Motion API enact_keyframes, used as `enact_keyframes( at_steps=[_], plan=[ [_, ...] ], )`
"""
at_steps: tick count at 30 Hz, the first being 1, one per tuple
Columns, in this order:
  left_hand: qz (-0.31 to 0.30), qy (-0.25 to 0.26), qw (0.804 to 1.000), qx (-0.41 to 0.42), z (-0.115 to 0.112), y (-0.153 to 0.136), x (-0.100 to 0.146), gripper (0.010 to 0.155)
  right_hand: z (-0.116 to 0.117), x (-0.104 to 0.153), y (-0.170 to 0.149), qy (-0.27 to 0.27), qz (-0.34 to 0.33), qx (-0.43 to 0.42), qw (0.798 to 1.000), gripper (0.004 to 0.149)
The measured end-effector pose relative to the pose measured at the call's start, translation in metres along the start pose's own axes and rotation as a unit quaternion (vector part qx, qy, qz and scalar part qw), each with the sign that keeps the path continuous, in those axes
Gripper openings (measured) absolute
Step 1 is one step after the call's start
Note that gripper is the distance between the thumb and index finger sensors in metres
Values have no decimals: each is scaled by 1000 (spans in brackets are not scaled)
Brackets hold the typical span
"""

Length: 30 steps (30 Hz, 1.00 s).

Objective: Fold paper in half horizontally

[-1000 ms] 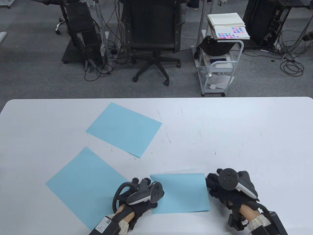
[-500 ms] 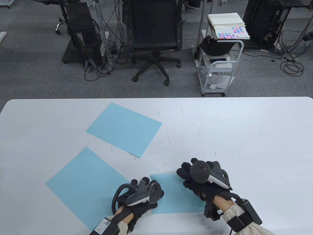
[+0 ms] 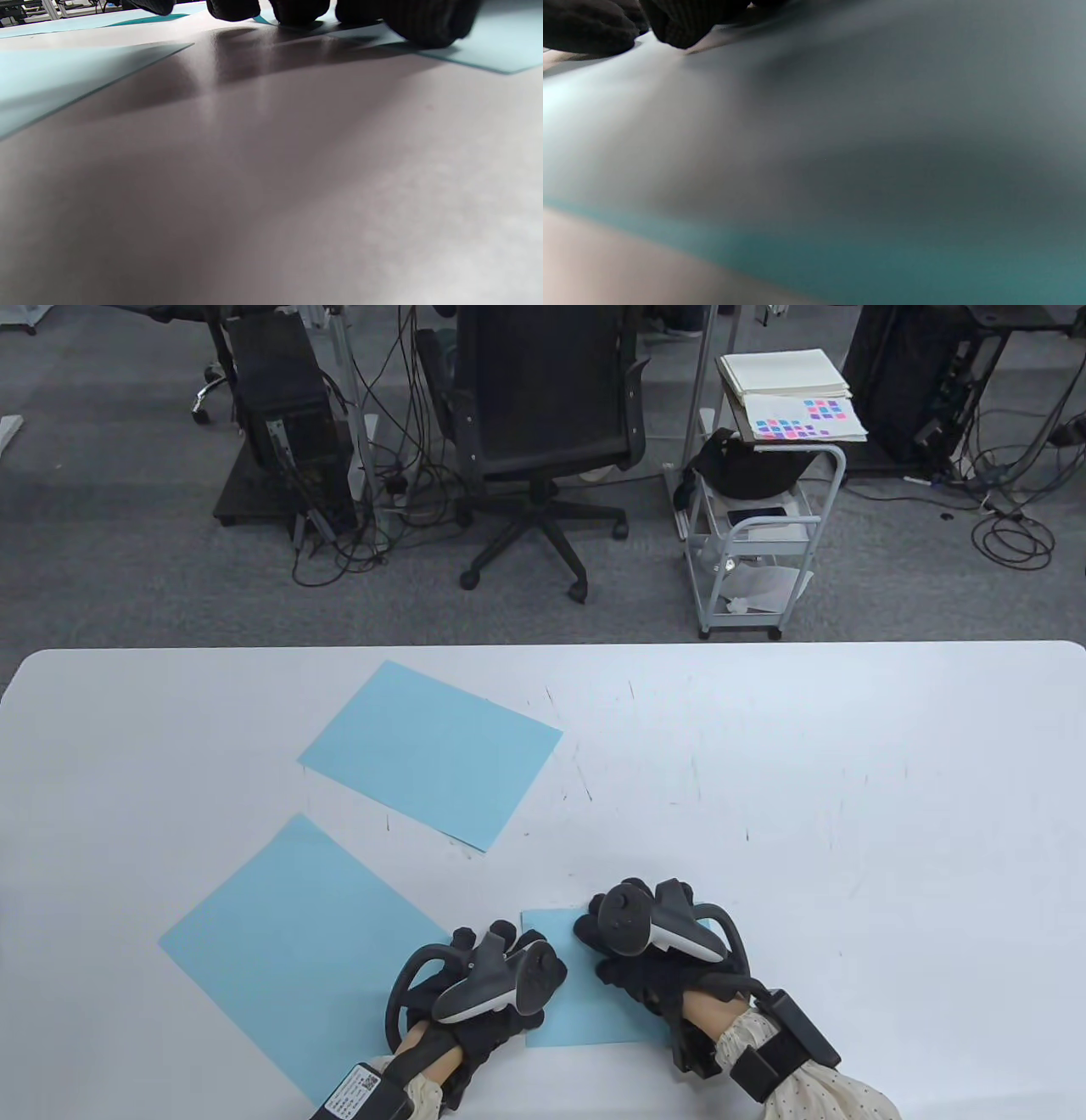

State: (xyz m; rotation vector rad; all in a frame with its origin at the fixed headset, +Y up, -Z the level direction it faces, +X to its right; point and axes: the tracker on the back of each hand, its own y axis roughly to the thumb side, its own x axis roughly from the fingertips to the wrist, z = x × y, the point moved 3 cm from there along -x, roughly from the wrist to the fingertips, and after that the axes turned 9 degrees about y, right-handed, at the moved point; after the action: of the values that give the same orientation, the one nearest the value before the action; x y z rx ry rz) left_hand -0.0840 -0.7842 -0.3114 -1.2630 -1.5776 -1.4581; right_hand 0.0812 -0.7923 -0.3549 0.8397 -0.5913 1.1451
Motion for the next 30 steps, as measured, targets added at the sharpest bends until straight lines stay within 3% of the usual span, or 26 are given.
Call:
enact_keyframes(
  at_steps=[12,30],
  plan=[
    [16,-25,999,-17,0,-1,-1,60,-1,6,-11,3,18,7,1000,62],
    [17,-25,999,-24,0,0,-1,59,0,24,-75,0,72,-61,996,59]
  ],
)
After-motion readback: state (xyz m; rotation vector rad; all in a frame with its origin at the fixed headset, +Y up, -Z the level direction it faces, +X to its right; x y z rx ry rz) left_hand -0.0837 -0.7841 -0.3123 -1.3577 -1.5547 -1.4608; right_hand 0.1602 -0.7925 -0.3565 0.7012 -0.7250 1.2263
